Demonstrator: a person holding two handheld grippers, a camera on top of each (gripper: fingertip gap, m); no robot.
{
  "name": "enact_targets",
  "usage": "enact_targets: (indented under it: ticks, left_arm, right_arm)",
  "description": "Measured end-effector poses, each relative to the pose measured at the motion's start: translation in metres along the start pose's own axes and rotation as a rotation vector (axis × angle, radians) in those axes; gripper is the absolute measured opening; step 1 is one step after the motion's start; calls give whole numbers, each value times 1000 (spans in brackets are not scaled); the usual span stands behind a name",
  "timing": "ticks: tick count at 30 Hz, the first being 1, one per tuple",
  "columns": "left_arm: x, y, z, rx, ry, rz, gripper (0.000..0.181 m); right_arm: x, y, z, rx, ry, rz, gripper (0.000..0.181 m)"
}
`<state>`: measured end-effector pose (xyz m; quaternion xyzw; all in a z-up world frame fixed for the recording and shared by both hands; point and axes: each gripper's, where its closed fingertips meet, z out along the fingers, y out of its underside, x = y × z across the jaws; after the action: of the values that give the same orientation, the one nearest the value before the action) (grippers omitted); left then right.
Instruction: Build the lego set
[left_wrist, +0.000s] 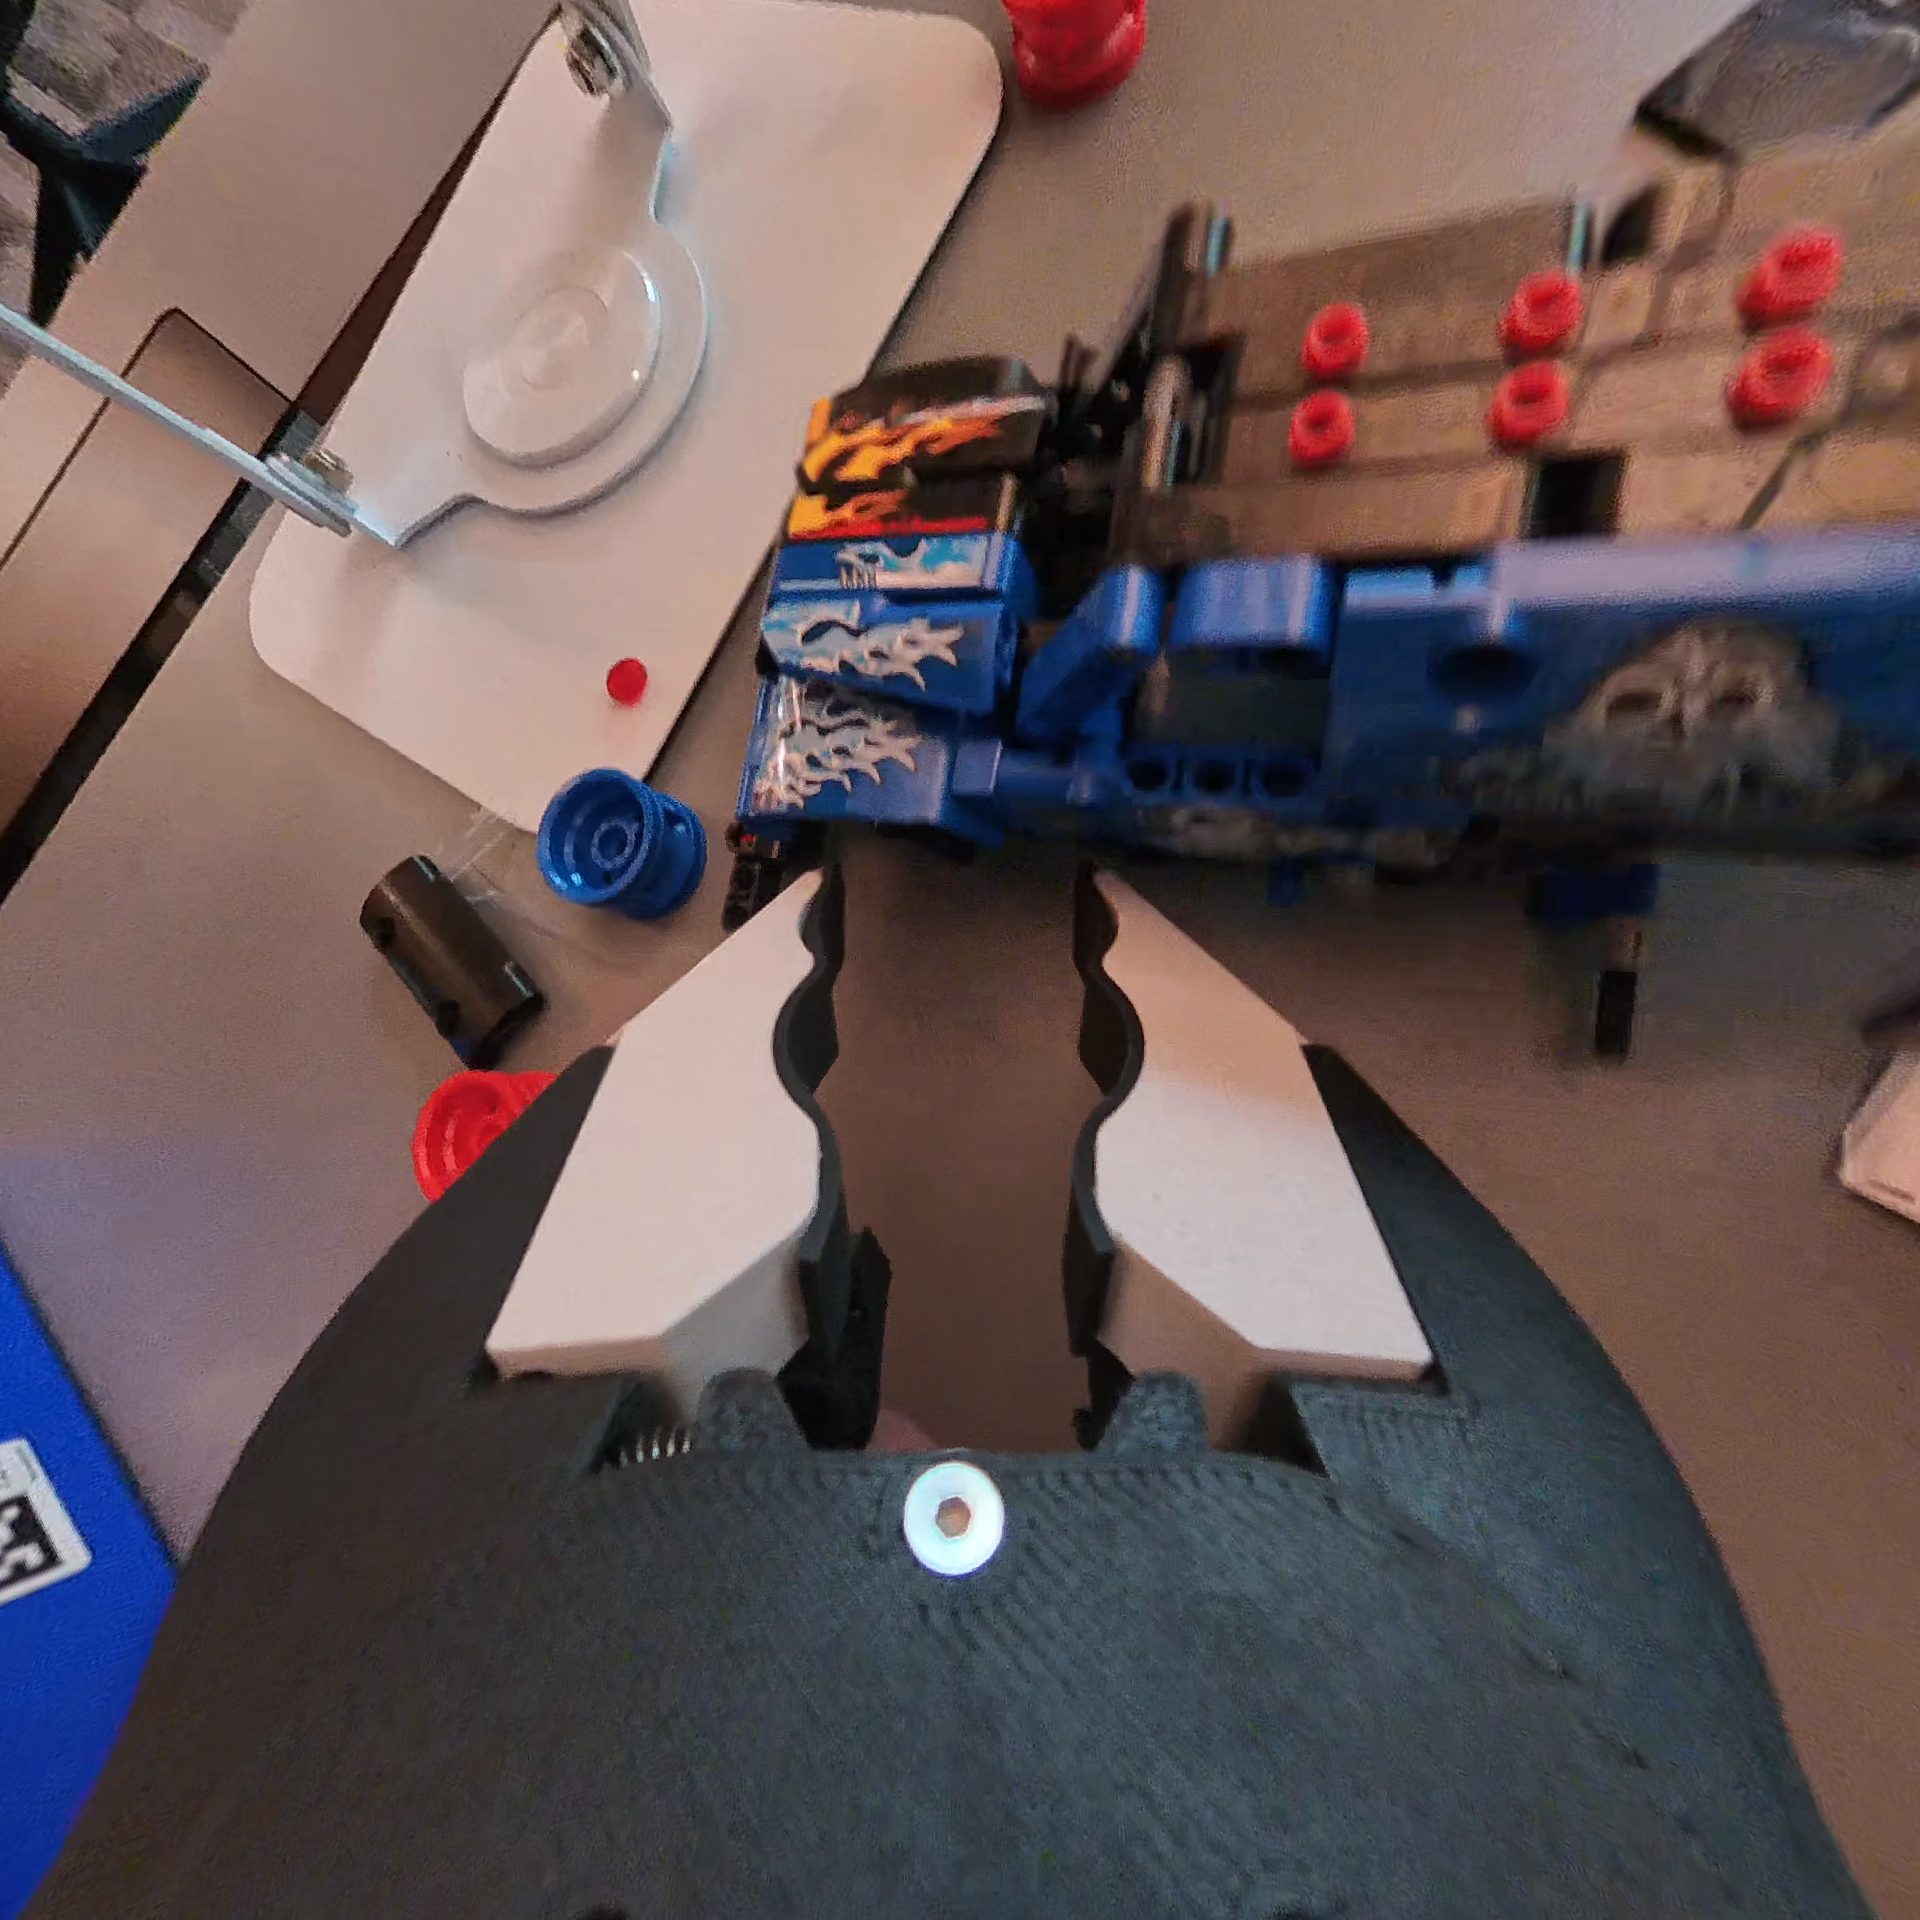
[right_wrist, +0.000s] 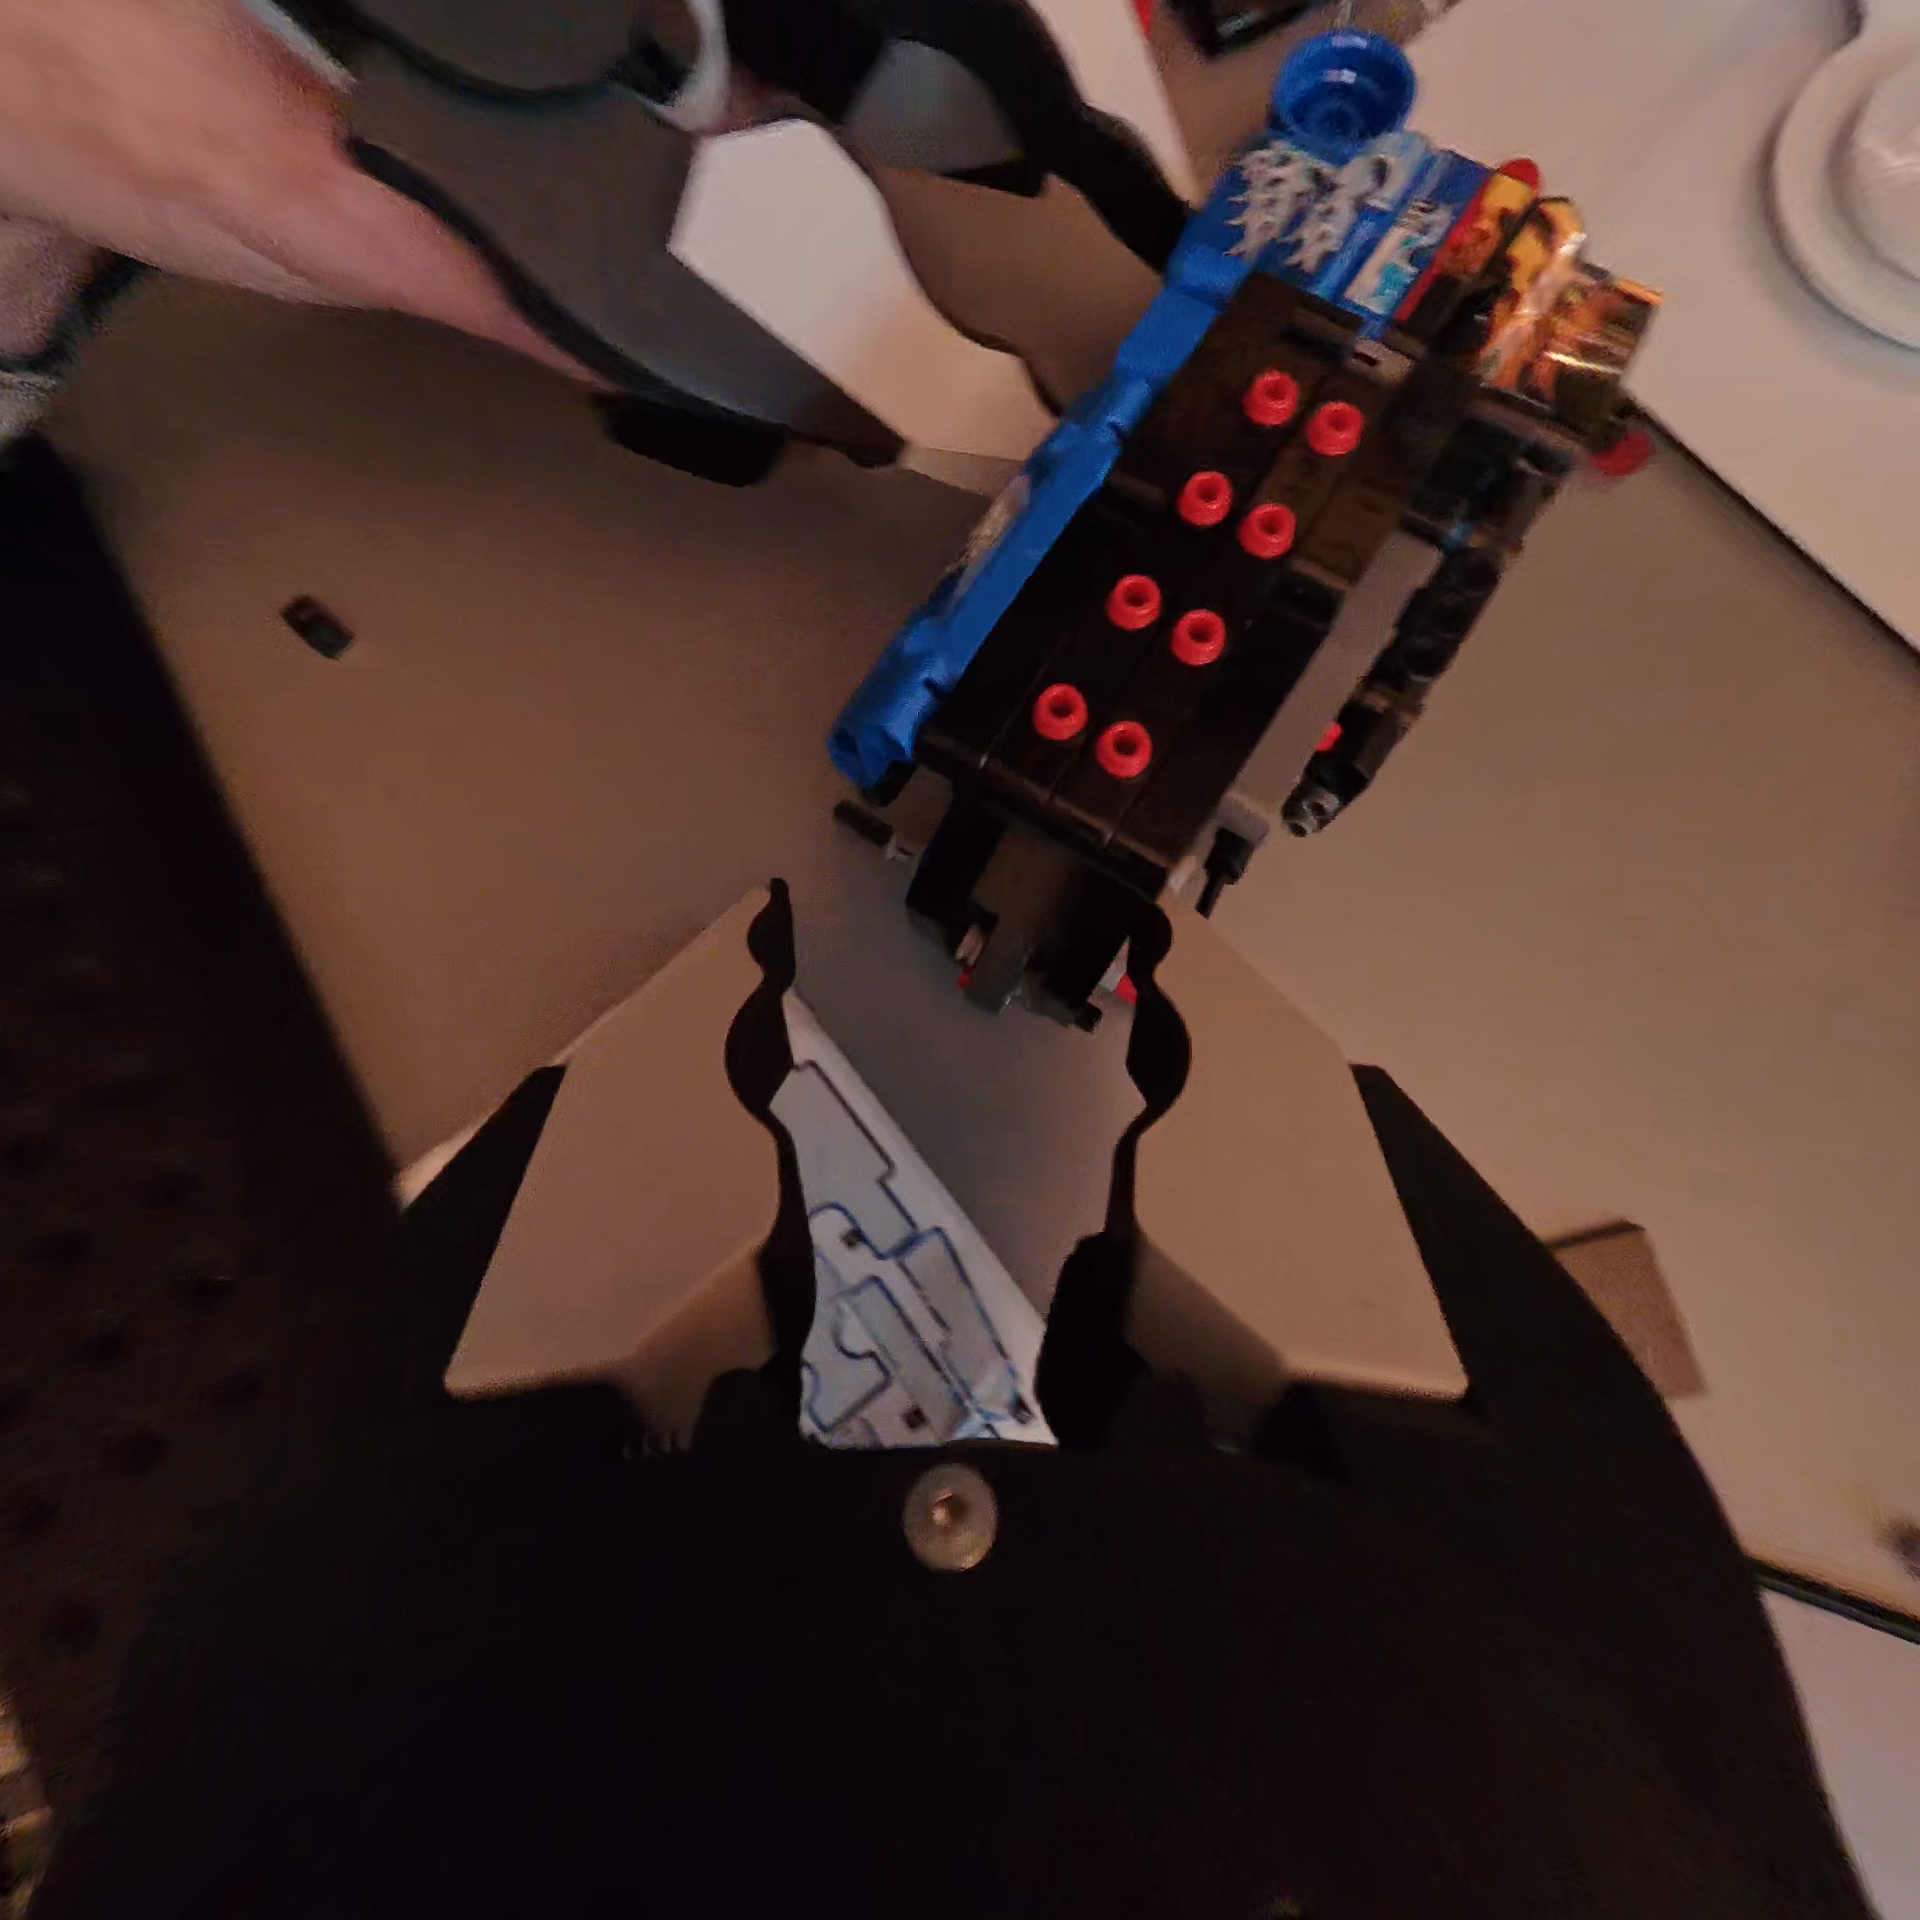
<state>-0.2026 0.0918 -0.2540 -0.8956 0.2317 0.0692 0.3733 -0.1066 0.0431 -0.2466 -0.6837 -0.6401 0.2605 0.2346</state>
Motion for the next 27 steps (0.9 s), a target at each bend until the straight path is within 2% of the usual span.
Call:
enact_targets:
  ticks: [9, 18, 21, 24, 27]
  left_arm:
    - [-7, -5, 19, -17, 23, 48, 33]
    - [-11, -15, 32, 24, 85, 98, 31]
    - [-16, -16, 34, 34, 66, 93, 34]
    - [-19, -12, 31, 26, 49, 91, 38]
    - [-30, -7, 19, 11, 5, 88, 44]
  right_arm:
    - [-50, -15, 11, 54, -117, 45, 107]
    - [-69, -34, 15, 161, -193, 188, 135]
    - [-75, -36, 15, 176, -211, 197, 135]
    - [-76, -33, 9, 189, -246, 205, 120]
    - [-71, -30, -4, 204, -238, 194, 118]
